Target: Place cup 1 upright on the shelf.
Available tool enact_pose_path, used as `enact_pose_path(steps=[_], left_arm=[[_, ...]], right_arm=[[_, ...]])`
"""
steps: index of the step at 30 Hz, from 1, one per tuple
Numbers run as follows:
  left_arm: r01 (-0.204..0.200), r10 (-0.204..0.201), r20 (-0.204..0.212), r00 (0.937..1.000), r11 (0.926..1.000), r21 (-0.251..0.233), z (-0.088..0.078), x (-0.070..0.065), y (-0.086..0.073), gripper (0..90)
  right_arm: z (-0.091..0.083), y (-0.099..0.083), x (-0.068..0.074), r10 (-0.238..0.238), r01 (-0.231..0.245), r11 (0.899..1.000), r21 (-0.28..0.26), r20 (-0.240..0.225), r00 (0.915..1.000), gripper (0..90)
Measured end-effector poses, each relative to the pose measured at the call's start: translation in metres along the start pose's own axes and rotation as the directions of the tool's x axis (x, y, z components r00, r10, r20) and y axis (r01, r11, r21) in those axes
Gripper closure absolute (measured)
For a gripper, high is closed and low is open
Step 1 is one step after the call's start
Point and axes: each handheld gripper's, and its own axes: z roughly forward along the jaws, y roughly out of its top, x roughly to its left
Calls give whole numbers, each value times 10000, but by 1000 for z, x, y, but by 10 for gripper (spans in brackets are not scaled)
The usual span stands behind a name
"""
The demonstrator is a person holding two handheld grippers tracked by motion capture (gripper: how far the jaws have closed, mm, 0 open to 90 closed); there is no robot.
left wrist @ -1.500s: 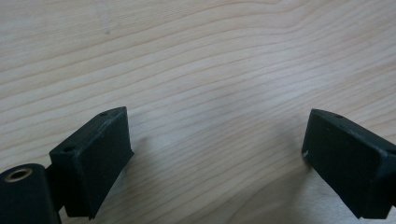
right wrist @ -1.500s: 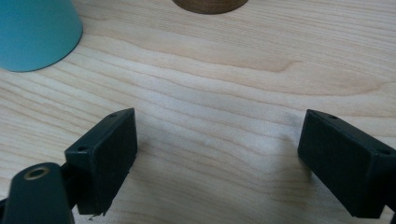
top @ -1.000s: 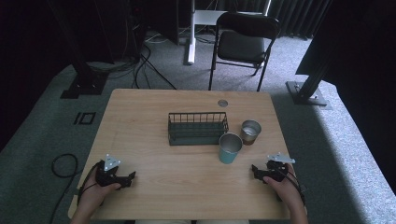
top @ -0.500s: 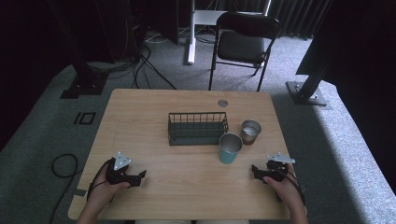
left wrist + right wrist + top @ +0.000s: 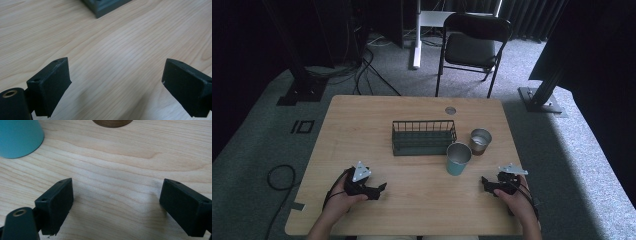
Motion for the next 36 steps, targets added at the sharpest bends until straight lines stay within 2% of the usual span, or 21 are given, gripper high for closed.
enact_pose_path(steps=[11,16,32,36], left_arm=[[-246,256,537,9982,9995,-199,9,-15,15,87],[-355,386,859,9956,9987,-364,12,-22,23,87],[-929,1010,1373,9854,9936,-644,23,-41,46,88],[-926,1042,1500,9832,9923,-825,27,-46,52,88]], right_arm=[[0,0,0,7,-7,10000,3,0,10000,116],[0,0,0,-2,2,10000,-1,1,10000,116],[0,0,0,8,-8,10000,0,-2,10000,116],[0,0,0,2,-2,10000,-1,-1,10000,116]])
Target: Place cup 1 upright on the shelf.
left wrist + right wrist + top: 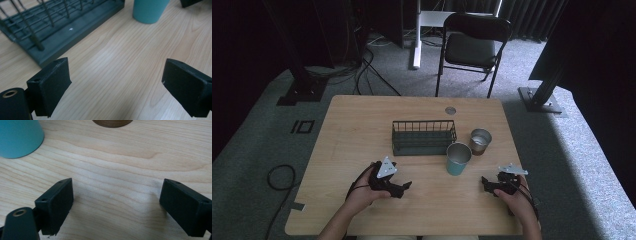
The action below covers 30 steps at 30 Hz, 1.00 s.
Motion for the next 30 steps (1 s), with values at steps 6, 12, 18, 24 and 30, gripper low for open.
enact_pose_path(steps=[6,12,18,24,30], left_arm=[[-129,130,139,9998,9998,-126,7,-5,9,88],[-214,223,300,9993,9993,-300,13,-9,17,88],[-287,304,433,9986,9988,-394,19,-11,25,88],[-317,354,628,9974,9977,-599,25,-15,35,88],[-473,516,685,9963,9969,-622,34,-20,43,88]], right_arm=[[0,0,0,18,-18,10000,3,-2,10000,116],[0,0,0,12,-12,10000,3,-2,10000,116],[0,0,0,13,-13,10000,2,-2,10000,116],[0,0,0,15,-15,10000,0,-5,10000,116],[0,0,0,11,-11,10000,-2,-4,10000,116]])
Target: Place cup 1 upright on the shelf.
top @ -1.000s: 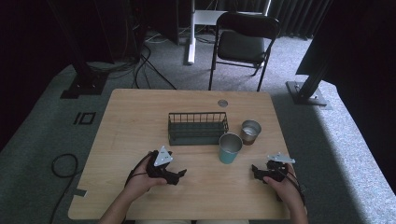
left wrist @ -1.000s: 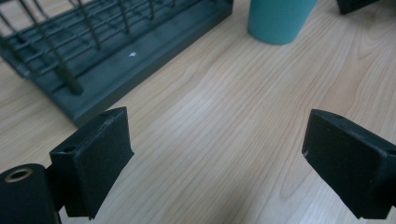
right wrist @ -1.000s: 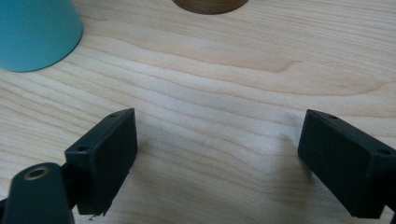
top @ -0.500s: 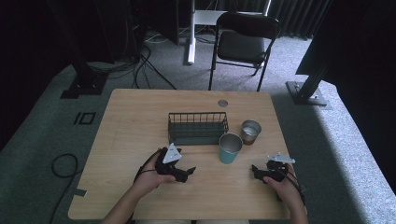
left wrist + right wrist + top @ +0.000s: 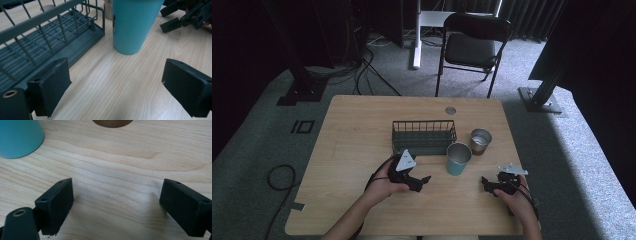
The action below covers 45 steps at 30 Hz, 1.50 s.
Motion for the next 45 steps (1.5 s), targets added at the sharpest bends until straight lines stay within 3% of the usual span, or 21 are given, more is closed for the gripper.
enact_pose_path(steps=[20,28,35,37,45], left_arm=[[-250,250,515,9984,9997,-5,33,-10,22,87],[-33,41,653,9979,9999,-127,48,-13,31,88],[-143,151,730,9972,9998,-107,60,-17,37,87],[-335,330,689,9971,9994,54,64,-18,38,87],[-372,369,752,9965,9993,25,78,-22,45,87]], right_arm=[[0,0,0,0,0,10000,2,-6,10000,116],[0,0,0,10,-10,10000,0,-12,10000,116],[0,0,0,14,-14,10000,-5,-25,10000,116],[0,0,0,34,-34,10000,-8,-38,10000,116],[0,0,-1,69,-69,10000,-44,-89,9999,116]])
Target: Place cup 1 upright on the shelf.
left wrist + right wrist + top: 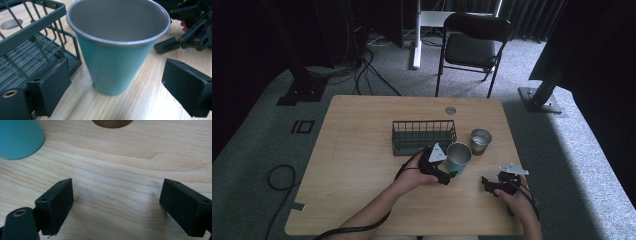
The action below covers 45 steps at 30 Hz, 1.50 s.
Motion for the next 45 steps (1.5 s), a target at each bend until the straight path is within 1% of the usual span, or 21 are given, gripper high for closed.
enact_pose_path(steps=[1,3,5,8,11,12,14,16,17,20,22,24,26,29,31,35,37,39,41,42,45], left_arm=[[27,-27,6,10000,10000,-7,1,0,1,87],[-43,43,-3,10000,10000,7,5,-2,2,87],[-169,169,7,9999,9998,104,10,-3,4,87],[-72,72,1,10000,10000,48,16,-3,5,87],[91,-93,-127,9999,9999,-121,20,-2,7,87],[88,-90,-145,9999,9998,-169,22,-2,7,87],[-125,122,-285,9995,9998,-127,25,-3,9,87],[-94,89,-283,9996,9998,-185,27,-4,9,87],[-91,82,-369,9993,9997,-239,29,-4,11,87],[-24,11,-353,9994,9993,-378,32,-5,13,87],[-131,108,-560,9984,9990,-420,33,-5,13,87],[-8,-22,-558,9984,9985,-541,35,-5,13,87],[-39,0,-622,9981,9980,-624,36,-6,13,87],[28,-74,-638,9979,9974,-715,37,-5,14,87],[20,-72,-701,9975,9973,-738,38,-5,15,87],[-71,19,-680,9977,9970,-765,41,-6,17,88],[19,-68,-606,9981,9969,-792,43,-6,18,88],[-24,-28,-650,9979,9969,-790,44,-7,18,89],[-13,-45,-694,9976,9966,-820,44,-7,18,112],[73,-133,-686,9976,9961,-875,45,-7,18,132],[45,-111,-774,9969,9964,-851,44,-7,18,135]], right_arm=[[0,0,0,38,-38,10000,-1,-12,10000,116],[0,0,0,-160,160,9999,40,-34,9999,116],[0,0,0,-150,150,9999,36,-43,9999,116],[0,0,-1,-127,127,9999,23,-68,9999,116],[0,0,-1,-122,122,9999,22,-84,9999,116],[0,0,-1,-124,124,9999,21,-84,9999,116],[0,0,-1,-129,129,9999,22,-76,9999,116],[0,0,-1,-126,126,9999,22,-83,9999,116],[0,0,-1,-170,170,9999,29,-86,9998,116],[0,0,-1,-222,223,9997,47,-75,9997,116],[0,0,-1,-223,223,9997,45,-74,9997,116],[0,0,-1,-220,221,9997,47,-74,9997,116],[0,0,-1,-233,233,9997,40,-70,9997,116],[0,0,-1,-234,234,9997,42,-71,9997,116],[0,0,-1,-232,233,9997,41,-70,9997,116],[0,0,-1,-233,233,9997,38,-70,9997,116],[0,0,-1,-235,236,9997,37,-69,9997,116],[0,0,-1,-230,231,9997,40,-68,9997,116],[0,0,-1,-229,229,9997,40,-69,9997,116],[0,0,-1,-231,231,9997,40,-68,9997,116],[0,0,-1,-233,233,9997,39,-68,9997,116]])
